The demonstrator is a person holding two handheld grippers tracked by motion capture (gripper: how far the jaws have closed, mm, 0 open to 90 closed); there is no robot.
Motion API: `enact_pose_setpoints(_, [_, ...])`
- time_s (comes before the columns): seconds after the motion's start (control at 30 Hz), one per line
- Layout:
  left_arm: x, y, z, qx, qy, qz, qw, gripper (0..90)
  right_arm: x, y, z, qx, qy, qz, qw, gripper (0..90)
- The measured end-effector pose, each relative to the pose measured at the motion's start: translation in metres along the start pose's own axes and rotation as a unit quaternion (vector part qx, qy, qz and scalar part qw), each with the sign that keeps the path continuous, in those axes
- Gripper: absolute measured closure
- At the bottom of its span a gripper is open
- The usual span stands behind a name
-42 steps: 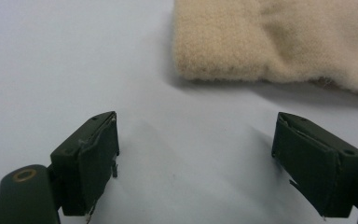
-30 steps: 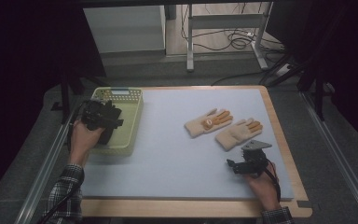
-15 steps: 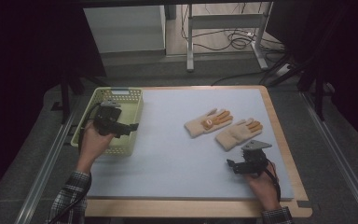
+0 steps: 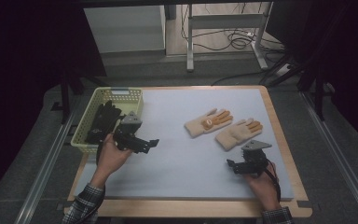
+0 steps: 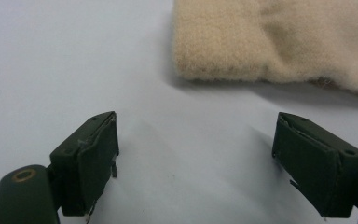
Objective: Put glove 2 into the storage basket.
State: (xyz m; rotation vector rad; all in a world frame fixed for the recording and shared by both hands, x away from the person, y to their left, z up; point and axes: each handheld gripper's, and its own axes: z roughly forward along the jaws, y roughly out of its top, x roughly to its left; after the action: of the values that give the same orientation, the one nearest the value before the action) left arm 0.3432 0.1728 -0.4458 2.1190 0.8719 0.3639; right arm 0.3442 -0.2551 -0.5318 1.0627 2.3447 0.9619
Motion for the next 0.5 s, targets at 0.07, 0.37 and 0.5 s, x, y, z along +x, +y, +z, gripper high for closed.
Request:
enact_pose_setpoints(0.07, [-0.008,-0.003,0.004,-0.001,-0.005,0.005,1.0000,0.9,0.000,0.000,0.000,0.000,0.000,0.000,1.0000,14.3])
enact_pose_setpoints(0.37, [-0.040,-0.028,0.032,0.011,-0.017,0.028,0.9994,1.2,0.000,0.000,0.000,0.000,0.000,0.000,1.0000,14.3])
enact_pose_setpoints(0.5, [-0.044,-0.041,0.043,0.018,-0.018,0.020,0.9995,1.2,0.000,0.000,0.000,0.000,0.000,0.001,1.0000,14.3])
